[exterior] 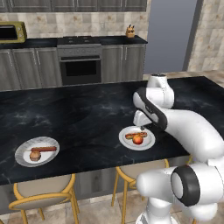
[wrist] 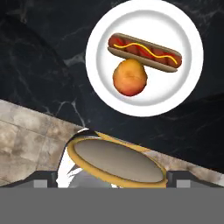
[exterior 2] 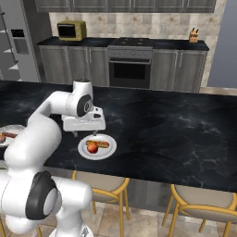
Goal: Pick up the tangerine and peach from the fridge and place one fruit on each plate on the dining counter.
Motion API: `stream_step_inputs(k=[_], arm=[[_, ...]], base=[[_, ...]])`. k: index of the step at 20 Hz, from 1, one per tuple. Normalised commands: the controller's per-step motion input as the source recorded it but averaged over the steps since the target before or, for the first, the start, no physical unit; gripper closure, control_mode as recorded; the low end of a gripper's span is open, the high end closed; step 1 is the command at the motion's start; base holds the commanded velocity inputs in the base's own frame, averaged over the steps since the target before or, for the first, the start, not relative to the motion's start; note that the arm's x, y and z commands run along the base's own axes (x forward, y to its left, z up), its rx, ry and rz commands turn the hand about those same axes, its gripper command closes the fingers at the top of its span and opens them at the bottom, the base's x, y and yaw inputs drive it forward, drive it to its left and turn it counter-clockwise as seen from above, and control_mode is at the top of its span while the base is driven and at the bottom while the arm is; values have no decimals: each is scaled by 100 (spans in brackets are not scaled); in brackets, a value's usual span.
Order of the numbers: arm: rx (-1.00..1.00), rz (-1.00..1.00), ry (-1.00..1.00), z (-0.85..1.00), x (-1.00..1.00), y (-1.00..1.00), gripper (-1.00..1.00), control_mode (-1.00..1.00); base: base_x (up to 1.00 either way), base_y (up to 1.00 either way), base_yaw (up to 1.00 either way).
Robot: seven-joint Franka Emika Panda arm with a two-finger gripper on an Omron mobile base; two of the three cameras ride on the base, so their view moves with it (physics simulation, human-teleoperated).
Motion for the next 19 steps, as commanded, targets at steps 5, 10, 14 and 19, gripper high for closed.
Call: stream_step_inputs(k=[5,10,14,19], arm=[[3,0,-1,49,-100,0,-100,-100],[0,-6,-4,33,-100,0,-100,-100],[0,-11,-5,41,-97,0,-100,-100],[1,-12,-15,60,-74,0,-100,-100]], base=[[0,0,0],[0,0,0],[0,0,0],[0,0,0]])
